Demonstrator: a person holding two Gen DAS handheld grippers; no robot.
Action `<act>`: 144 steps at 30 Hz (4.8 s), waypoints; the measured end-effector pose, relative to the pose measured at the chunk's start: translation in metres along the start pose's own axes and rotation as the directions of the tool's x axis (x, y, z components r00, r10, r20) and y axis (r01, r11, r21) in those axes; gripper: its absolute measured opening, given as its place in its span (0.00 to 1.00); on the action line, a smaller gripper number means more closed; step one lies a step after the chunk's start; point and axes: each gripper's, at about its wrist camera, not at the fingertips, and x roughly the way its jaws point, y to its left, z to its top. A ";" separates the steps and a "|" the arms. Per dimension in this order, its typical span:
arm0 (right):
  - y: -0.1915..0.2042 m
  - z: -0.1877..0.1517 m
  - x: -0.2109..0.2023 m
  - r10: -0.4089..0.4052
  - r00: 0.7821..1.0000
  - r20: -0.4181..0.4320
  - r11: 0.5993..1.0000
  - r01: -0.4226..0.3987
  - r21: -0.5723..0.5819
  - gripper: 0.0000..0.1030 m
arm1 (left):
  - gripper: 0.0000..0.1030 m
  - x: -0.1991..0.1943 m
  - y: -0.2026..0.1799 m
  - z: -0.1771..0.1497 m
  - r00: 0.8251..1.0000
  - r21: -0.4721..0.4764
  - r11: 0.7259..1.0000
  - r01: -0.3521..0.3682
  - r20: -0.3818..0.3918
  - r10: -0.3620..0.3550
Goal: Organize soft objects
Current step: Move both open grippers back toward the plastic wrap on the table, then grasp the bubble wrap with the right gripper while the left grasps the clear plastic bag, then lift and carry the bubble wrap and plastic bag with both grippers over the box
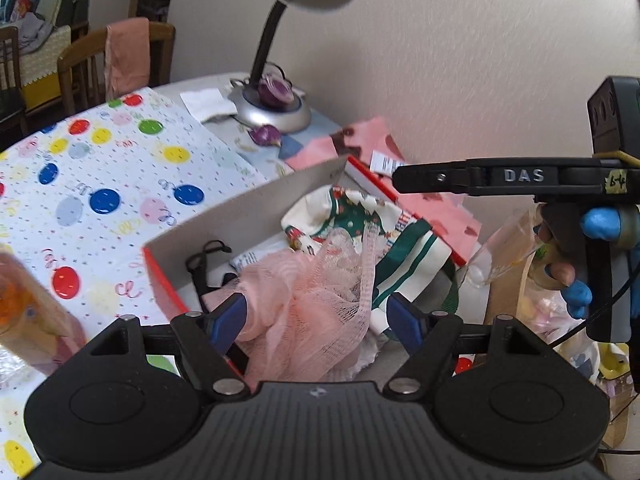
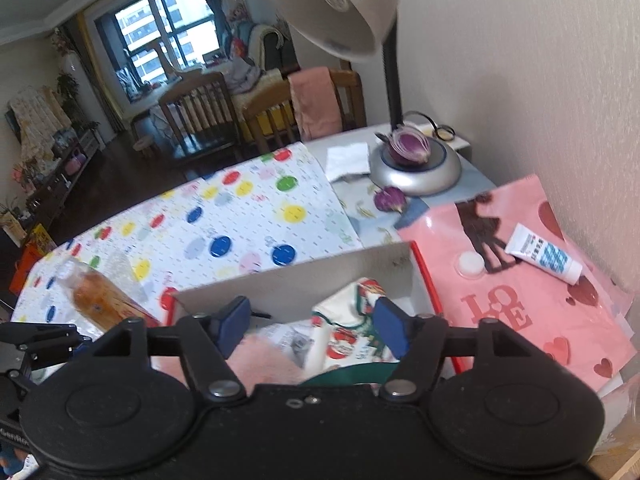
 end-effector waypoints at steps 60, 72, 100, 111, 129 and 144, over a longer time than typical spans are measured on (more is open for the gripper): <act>0.411 -0.007 0.231 0.082 0.947 -0.311 0.962 -0.157 -0.225 0.99 | 1.00 -0.150 0.299 -0.134 0.916 -0.295 0.876 -0.380 0.010 0.401; 0.378 -0.011 0.303 0.029 0.943 -0.332 0.990 -0.074 -0.123 0.99 | 0.99 -0.120 0.317 -0.132 0.919 -0.332 0.864 -0.377 -0.017 0.394; 0.378 -0.031 0.340 -0.124 0.947 -0.298 0.964 0.044 -0.264 0.82 | 0.42 -0.086 0.319 -0.140 0.859 -0.257 0.823 -0.506 -0.066 0.508; 0.381 -0.029 0.321 -0.081 0.957 -0.279 0.973 0.015 -0.232 0.18 | 0.28 -0.095 0.331 -0.145 0.845 -0.321 0.792 -0.519 -0.053 0.533; 0.393 -0.011 0.207 0.125 0.978 -0.170 0.970 -0.156 -0.186 0.15 | 0.27 -0.139 0.325 -0.144 0.859 -0.397 0.795 -0.459 0.029 0.510; 0.378 -0.011 0.105 0.201 0.971 -0.126 0.959 -0.221 -0.175 0.15 | 0.27 -0.194 0.277 -0.138 0.878 -0.373 0.839 -0.396 0.112 0.465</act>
